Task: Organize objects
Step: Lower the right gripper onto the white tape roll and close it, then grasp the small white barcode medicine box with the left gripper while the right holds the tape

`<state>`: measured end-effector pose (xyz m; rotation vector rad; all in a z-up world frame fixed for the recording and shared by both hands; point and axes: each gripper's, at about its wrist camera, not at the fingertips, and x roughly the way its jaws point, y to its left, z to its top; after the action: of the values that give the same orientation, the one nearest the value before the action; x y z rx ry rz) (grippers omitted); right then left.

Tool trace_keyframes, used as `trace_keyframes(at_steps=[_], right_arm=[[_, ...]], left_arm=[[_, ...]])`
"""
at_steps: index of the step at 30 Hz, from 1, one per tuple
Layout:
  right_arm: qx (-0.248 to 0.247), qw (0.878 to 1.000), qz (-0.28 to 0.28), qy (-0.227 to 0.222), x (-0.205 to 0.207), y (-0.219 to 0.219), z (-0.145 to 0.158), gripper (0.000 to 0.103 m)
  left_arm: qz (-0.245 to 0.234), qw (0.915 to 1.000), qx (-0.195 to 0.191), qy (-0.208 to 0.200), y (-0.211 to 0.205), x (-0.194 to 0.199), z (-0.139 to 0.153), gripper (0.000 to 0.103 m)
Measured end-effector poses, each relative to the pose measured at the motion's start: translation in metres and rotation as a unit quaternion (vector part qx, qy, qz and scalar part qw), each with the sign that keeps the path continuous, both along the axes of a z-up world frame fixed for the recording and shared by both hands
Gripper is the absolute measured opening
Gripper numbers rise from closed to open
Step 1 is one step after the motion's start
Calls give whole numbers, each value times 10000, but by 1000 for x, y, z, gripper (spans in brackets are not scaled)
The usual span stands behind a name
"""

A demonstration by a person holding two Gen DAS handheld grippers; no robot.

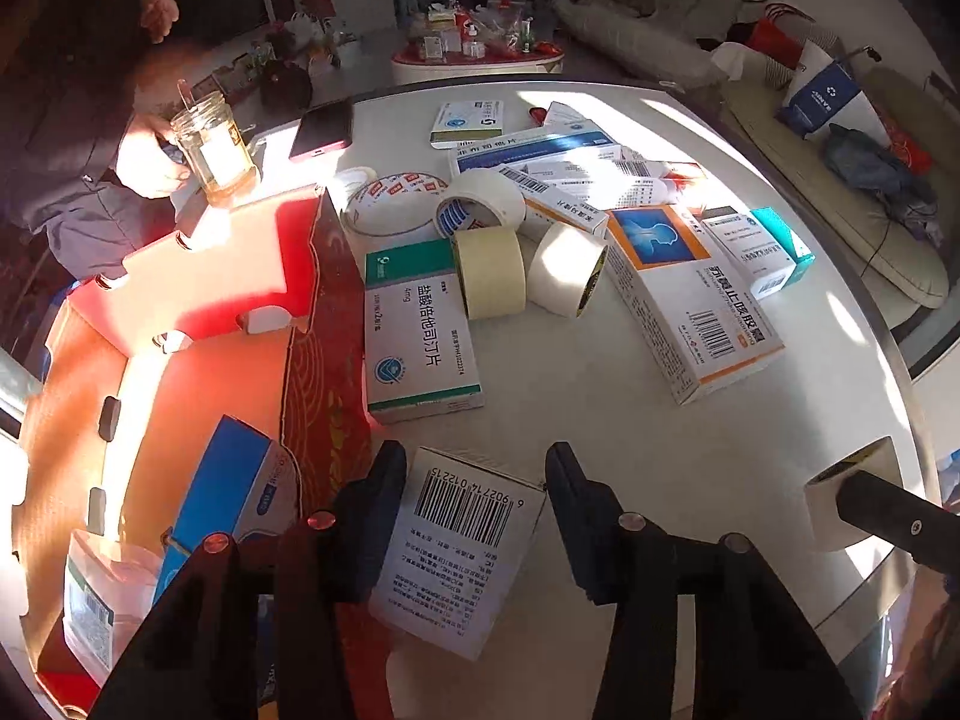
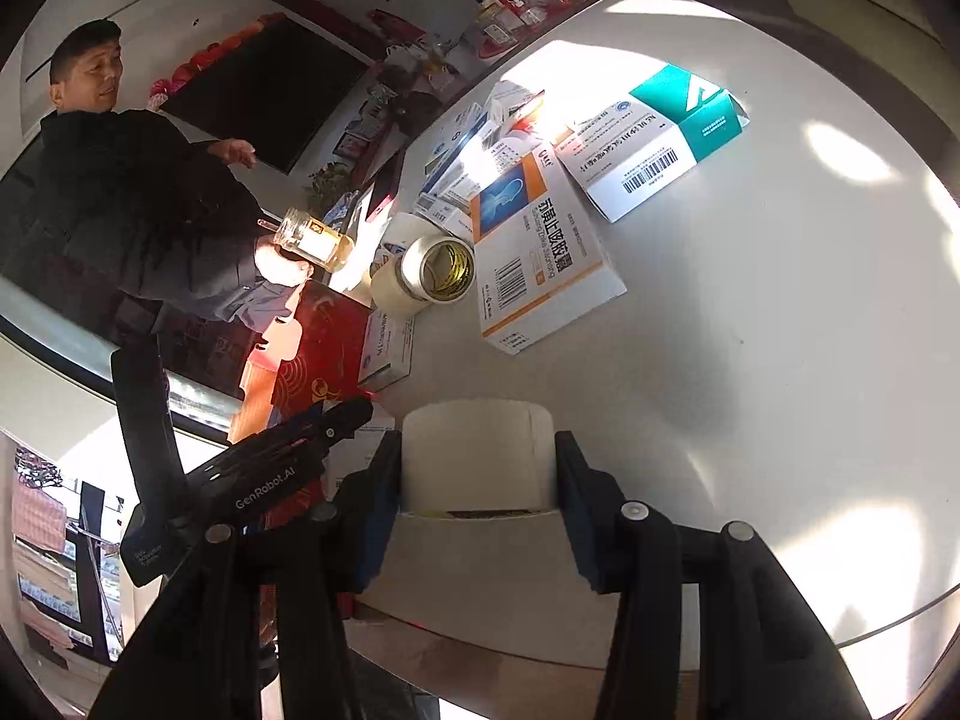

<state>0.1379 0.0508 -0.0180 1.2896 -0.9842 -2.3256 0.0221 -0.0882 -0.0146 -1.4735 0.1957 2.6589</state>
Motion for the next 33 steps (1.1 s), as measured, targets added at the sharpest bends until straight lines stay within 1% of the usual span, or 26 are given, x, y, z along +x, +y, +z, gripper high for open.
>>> trace_keyframes(at_steps=[2,3,5,6,7,8,9,10,11,13,15,17,19,21,23,25,26,27,28,30,31,32,33], right_arm=[[-45,10000,-24,1,4,1,0,48],[-67,10000,-41,-2,4,2,0,48],[-110,9999,-64,4,7,3,0,48],[-134,9999,-78,6,8,5,0,48],[-157,9998,-89,8,9,6,0,48],[-192,9998,-89,10,10,7,0,48],[-247,9997,-91,0,10,9,-1,48],[-313,9995,-97,-7,10,11,-2,48],[-371,9993,-106,-7,9,12,-3,48],[-434,9990,-139,-3,9,14,-4,48],[-494,9987,-151,3,10,14,-5,48],[-538,9985,-141,-4,11,16,-7,48],[-567,9982,-172,-4,12,20,-8,48],[-611,9979,-215,4,13,24,-9,48],[-671,9974,-270,14,15,29,-11,48],[-724,9969,-298,11,16,32,-14,48],[-757,9967,-301,-8,16,33,-16,48],[-789,9964,-302,-29,15,33,-18,48],[-818,9962,-290,-49,15,32,-20,48],[-850,9960,-268,-62,15,31,-22,48],[-857,9960,-254,-57,14,31,-22,48],[-866,9959,-241,-56,14,30,-22,48],[-878,9958,-235,-57,14,29,-23,48]], left_arm=[[-123,9999,4,-30,4,3,-1,52],[-179,9998,-121,-23,9,2,-2,52],[-190,9996,-174,-63,11,-3,-6,52],[-164,9994,-282,-115,13,-5,-9,52],[-174,9987,-412,-259,15,-10,-15,54],[-215,9976,-590,-296,20,-15,-18,56],[-258,9976,-562,-295,22,-15,-19,60],[-290,9979,-484,-316,23,-15,-19,70],[-305,9979,-455,-341,25,-14,-19,75],[-316,9977,-483,-365,31,-13,-20,78],[-360,9977,-459,-356,36,-9,-19,78],[-405,9987,-230,-220,37,-2,-11,78],[-557,9984,-33,49,38,6,0,79],[-737,9965,160,366,34,18,9,79],[-969,9919,349,743,27,31,18,79],[-1187,9873,193,1043,23,42,23,80],[-1275,9860,62,1071,22,44,22,80],[-1324,9863,-17,984,19,41,20,80],[-1350,9872,-3,851,16,38,17,80],[-1404,9880,126,623,12,32,14,80],[-1505,9868,149,580,14,34,13,80],[-1617,9851,28,580,21,36,12,80],[-1707,9835,-183,576,27,37,8,80]])
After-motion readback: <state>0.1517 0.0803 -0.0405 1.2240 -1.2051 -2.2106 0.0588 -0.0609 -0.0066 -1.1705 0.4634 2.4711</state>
